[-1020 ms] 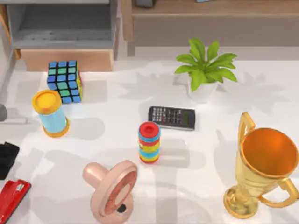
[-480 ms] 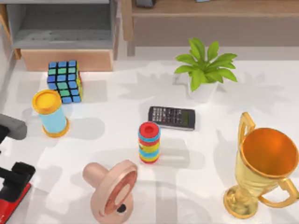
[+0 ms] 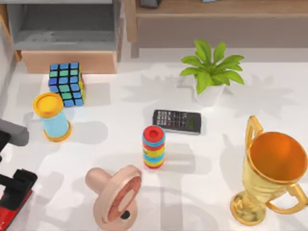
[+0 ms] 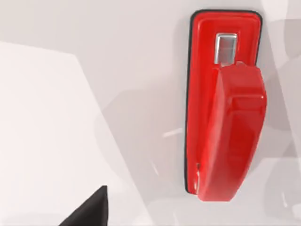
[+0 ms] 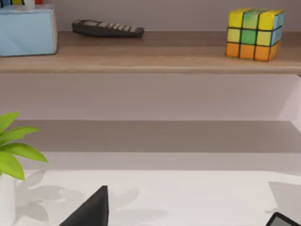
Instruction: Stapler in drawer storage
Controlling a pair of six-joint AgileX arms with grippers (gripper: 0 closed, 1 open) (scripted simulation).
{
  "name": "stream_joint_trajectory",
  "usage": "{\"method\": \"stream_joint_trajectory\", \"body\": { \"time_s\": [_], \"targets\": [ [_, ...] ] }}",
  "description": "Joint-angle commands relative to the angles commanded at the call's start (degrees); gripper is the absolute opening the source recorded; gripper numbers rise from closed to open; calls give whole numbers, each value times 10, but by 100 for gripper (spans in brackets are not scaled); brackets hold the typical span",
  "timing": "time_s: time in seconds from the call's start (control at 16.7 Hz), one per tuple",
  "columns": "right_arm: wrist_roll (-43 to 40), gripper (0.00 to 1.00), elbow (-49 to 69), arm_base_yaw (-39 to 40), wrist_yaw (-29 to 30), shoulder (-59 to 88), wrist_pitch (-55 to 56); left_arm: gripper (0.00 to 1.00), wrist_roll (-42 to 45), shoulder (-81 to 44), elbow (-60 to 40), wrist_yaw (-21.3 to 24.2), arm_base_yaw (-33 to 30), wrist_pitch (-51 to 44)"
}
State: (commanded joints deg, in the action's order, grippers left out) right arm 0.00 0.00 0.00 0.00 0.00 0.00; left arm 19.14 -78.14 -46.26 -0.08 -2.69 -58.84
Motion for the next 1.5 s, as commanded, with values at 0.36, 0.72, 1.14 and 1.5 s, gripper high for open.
{"method": "stream_joint_trajectory", "body": {
  "time_s": [0.36,0.72,1.14,1.5],
  "targets": [
    [0,100,0,0,0,0,0,100,1,-40,57,-1,0,112],
    [0,100,0,0,0,0,0,100,3,-73,100,-1,0,180],
    [0,100,0,0,0,0,0,62,3,-73,100,-1,0,180],
    [0,100,0,0,0,0,0,17,3,-73,100,-1,0,180]
  ]
}}
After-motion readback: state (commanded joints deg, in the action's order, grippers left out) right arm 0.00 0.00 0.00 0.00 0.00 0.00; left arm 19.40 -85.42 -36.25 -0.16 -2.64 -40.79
